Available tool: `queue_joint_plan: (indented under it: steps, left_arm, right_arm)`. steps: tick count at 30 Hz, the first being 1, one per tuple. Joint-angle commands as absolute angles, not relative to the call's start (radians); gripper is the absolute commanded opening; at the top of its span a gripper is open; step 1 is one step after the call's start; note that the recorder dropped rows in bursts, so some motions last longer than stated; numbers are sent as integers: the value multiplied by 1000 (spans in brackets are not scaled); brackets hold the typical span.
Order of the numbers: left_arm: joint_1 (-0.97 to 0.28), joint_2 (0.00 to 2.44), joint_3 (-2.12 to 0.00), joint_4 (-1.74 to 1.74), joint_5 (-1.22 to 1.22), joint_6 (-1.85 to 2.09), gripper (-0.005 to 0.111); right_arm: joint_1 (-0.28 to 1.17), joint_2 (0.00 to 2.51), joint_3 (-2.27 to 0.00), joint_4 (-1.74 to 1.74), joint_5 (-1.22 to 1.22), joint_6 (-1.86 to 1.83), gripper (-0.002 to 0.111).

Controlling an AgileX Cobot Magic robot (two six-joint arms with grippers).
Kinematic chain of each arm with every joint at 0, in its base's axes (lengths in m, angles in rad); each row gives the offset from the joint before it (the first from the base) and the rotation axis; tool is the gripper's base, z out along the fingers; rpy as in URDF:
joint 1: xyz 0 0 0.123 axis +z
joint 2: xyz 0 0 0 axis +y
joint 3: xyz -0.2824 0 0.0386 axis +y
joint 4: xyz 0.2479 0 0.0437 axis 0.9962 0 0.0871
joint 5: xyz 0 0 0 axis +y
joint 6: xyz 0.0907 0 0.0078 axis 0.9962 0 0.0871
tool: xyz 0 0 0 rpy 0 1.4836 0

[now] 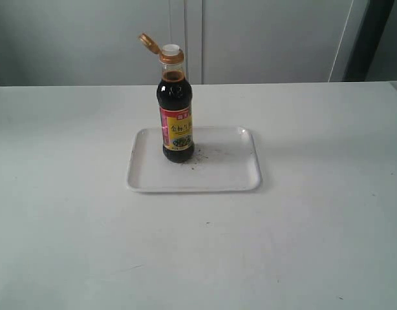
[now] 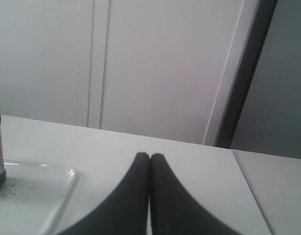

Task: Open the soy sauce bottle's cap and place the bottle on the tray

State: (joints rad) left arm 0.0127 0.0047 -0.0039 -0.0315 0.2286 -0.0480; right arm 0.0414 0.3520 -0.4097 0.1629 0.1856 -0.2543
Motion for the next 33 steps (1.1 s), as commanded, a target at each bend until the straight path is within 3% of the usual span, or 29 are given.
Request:
queue_joint_plan:
  steps: [1,16,33]
  left_arm:
    - [16,0,0,-40,229,-50,0]
    - [16,0,0,-40,229,-50,0]
    - [16,0,0,-40,229,-48,0]
  right_arm:
    - [39,349,-406,145,176,-261,0]
    - [39,193,-402,12,338,-100,0]
    - [39,0,-128,-28,343,-23,0]
